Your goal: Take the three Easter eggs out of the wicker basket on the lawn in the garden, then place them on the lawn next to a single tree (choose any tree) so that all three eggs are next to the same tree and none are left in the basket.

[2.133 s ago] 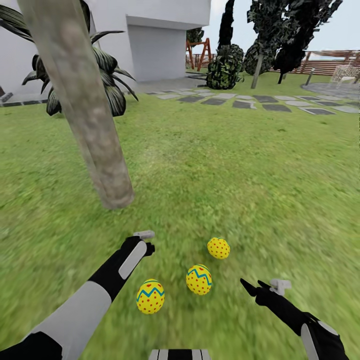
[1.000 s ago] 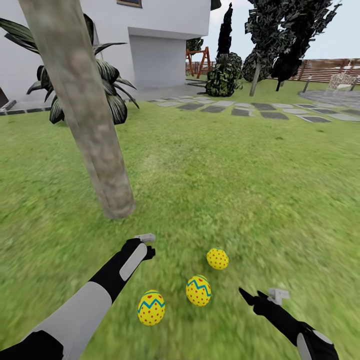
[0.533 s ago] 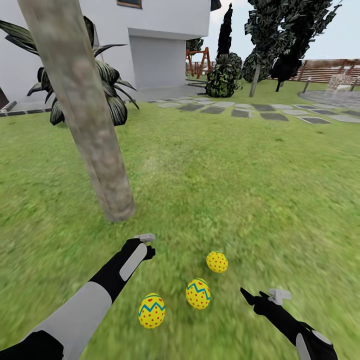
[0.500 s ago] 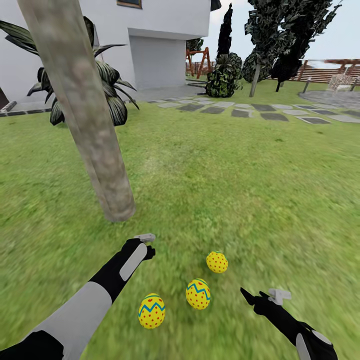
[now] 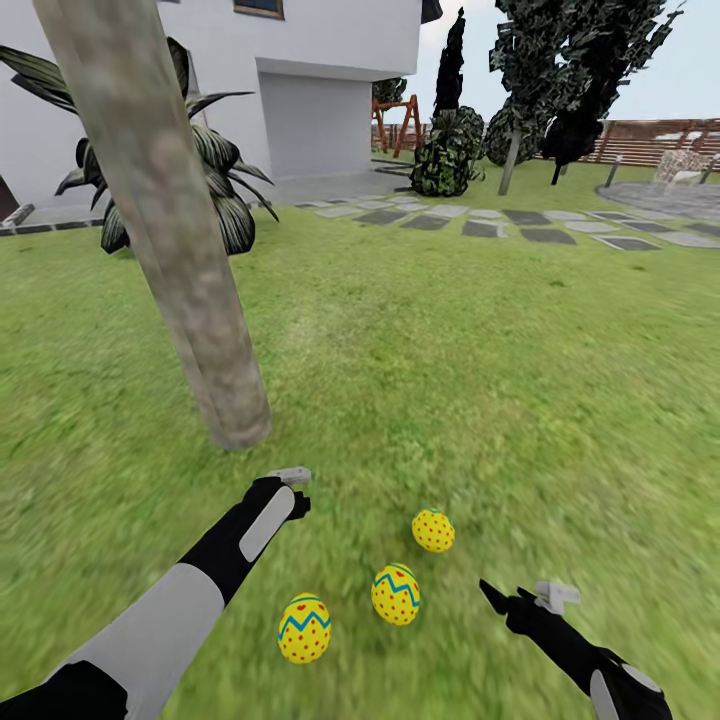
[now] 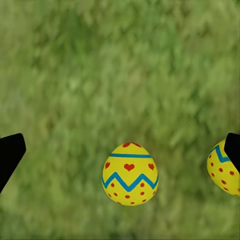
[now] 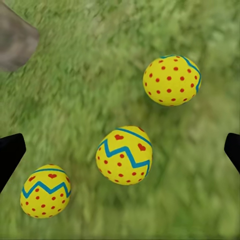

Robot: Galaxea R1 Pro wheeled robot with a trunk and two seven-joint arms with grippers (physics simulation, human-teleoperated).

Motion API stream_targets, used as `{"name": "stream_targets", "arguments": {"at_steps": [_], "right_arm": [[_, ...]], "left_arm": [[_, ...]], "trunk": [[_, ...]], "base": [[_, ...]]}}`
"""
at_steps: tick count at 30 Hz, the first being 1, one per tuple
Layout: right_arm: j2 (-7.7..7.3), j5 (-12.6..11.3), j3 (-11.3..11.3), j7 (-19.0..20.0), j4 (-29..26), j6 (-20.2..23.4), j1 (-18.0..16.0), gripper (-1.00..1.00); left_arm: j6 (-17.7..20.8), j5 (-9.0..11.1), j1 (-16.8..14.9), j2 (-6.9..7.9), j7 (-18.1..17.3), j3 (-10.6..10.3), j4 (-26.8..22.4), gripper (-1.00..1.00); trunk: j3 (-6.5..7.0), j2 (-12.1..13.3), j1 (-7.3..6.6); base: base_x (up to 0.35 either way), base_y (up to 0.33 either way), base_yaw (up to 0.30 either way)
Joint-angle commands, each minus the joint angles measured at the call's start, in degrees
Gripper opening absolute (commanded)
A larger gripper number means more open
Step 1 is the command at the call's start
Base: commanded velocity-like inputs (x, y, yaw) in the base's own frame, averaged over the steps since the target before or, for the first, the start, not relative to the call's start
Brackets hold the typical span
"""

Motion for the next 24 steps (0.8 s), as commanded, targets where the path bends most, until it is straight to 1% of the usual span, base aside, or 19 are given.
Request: {"name": "stream_targets", "arguments": {"at_steps": [1,14,24], "right_arm": [[0.0,-0.44,-0.13,0.27,-0.02,0.54,-0.06,1.0],[-0.09,-0.49,-0.13,0.35,0.08,0.51,-0.06,1.0],[-0.12,-0.44,-0.15,0.35,1.37,0.45,-0.11,1.0]], "left_arm": [[0.01,0.61,-0.04,0.01,0.59,-0.19,-0.06,1.0],[-0.07,0.6,-0.04,-0.08,0.59,-0.23,-0.06,1.0],[-0.08,0.61,-0.04,-0.13,0.57,-0.24,-0.06,1.0]], "trunk": [[0.14,0.4,-0.23],[2.47,5.61,-3.09],[4.27,9.62,-5.28]], "base": [[0.0,0.0,0.0],[0.0,0.0,0.0],[0.0,0.0,0.0]]}}
